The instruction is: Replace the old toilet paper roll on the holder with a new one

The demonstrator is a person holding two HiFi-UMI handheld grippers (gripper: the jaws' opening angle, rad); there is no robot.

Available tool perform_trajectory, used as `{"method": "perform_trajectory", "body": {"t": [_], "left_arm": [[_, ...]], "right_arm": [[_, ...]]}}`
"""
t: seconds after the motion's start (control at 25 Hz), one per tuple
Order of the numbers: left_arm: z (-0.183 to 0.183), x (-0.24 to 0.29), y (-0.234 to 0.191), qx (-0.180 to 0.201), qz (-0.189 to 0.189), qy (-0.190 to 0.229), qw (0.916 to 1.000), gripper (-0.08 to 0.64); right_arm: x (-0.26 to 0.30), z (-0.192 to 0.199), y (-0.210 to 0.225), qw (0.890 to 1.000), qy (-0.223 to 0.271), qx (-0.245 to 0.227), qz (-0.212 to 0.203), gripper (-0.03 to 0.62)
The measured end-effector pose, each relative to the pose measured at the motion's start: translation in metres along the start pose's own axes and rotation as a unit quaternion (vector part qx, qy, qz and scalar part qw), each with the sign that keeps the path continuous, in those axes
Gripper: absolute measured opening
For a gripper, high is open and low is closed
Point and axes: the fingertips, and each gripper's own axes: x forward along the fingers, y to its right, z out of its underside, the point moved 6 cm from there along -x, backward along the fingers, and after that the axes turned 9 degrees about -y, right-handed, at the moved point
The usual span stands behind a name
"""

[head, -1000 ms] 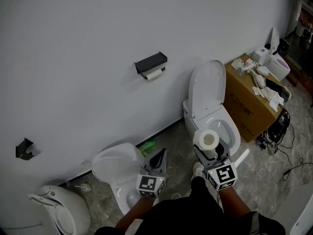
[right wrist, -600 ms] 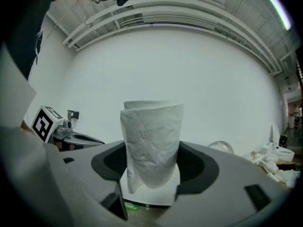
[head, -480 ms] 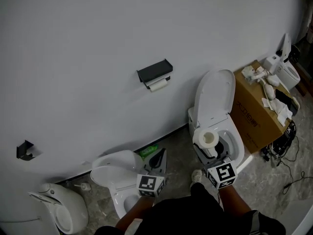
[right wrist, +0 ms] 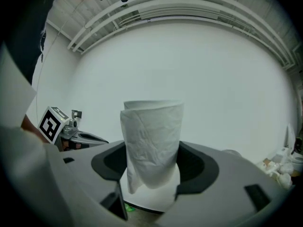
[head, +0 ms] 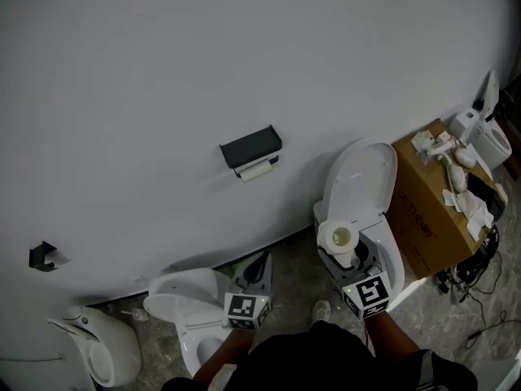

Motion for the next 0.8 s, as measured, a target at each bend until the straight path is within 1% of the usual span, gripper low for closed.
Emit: {"method": "perform_trajectory", "body": {"t": [0.2,0.36,0.48,0.8], "left_arm": [[-0.01,0.033,0.003,-0.008,-0.023,0.0,0.9997,0.002],[-0.014,0.052,0.012,-0.005,-0.032,-0.008,0.9994,0.002],[-0.016,0.06,0.016,-0.003,-0.044,-0.017,0.9989,0.002],[-0.028,0.074,0.016,-0.006,-0.071,-0.013,0.9974,0.002]], "right_arm": [[0.02,0.004,0.034,0.999,-0.015,-0.003,-0.028,0.29],[0.034,0.005,0.055,0.999,-0.001,-0.008,-0.044,0.29],[0.042,0.006,0.065,0.998,0.006,-0.008,-0.057,0.29],[0.066,0.0,0.078,0.995,0.008,-0.016,-0.096,0.29]]}}
